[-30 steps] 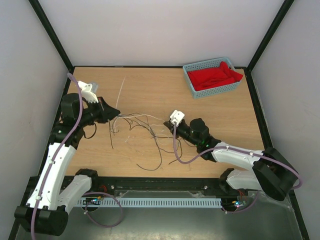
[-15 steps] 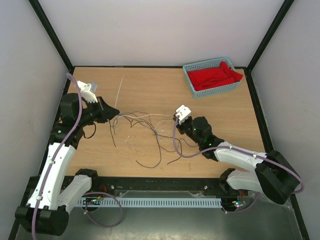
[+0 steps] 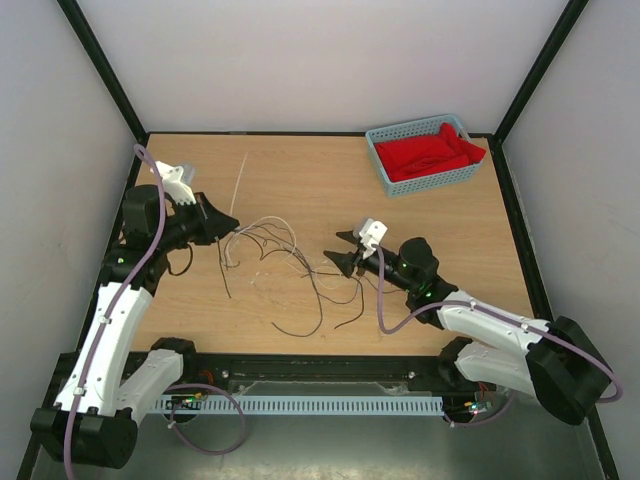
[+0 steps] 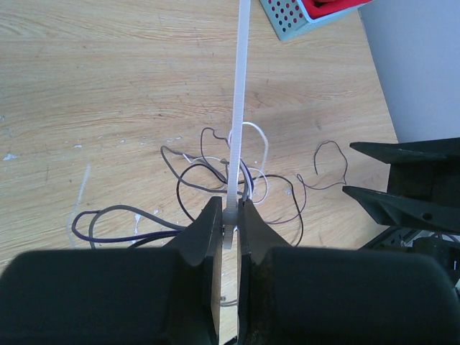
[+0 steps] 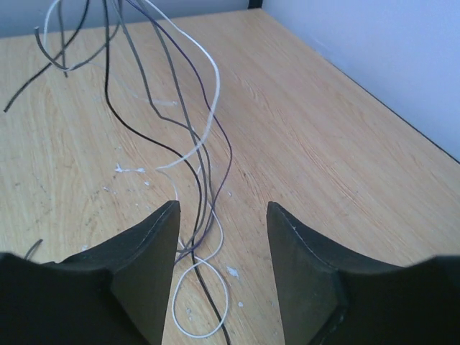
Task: Zip-tie the wires
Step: Adjust the cable at the center of the board.
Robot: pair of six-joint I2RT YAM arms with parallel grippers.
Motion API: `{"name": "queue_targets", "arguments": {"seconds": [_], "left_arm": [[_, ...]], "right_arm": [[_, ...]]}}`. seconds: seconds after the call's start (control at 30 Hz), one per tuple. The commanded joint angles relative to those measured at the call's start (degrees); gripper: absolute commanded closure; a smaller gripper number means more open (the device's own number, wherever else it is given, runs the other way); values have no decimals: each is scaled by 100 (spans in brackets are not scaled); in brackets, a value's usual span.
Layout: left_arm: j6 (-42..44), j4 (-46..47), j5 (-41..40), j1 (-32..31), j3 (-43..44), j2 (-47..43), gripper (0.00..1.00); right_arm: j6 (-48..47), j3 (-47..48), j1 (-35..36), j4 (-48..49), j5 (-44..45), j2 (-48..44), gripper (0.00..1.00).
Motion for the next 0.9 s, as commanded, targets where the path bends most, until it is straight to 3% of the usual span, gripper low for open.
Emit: {"name": "queue_targets", "arguments": {"seconds": [0.0, 0.3, 0.43, 0.63, 0.73, 0.87], "left_arm": [[-63, 154, -1, 31, 254, -21, 100], [95, 158, 80, -70, 199, -60, 100], [230, 206, 83, -183, 97, -144, 100], [428, 278, 33, -317, -101, -305, 100], [352, 281, -14, -323, -134, -313, 100], [32, 341, -194, -396, -155, -276, 100]], "right_arm": [[133, -172, -23, 526, -375, -126, 38], [680, -65, -12, 1647, -1247, 509, 42], [1348, 273, -10, 1933, -1503, 887, 44], [2282, 899, -12, 1495, -1621, 1098, 43], [2367, 1077, 38, 1159, -1621, 1127, 43], [2460, 906, 303, 1440, -1410, 1208, 43]]}}
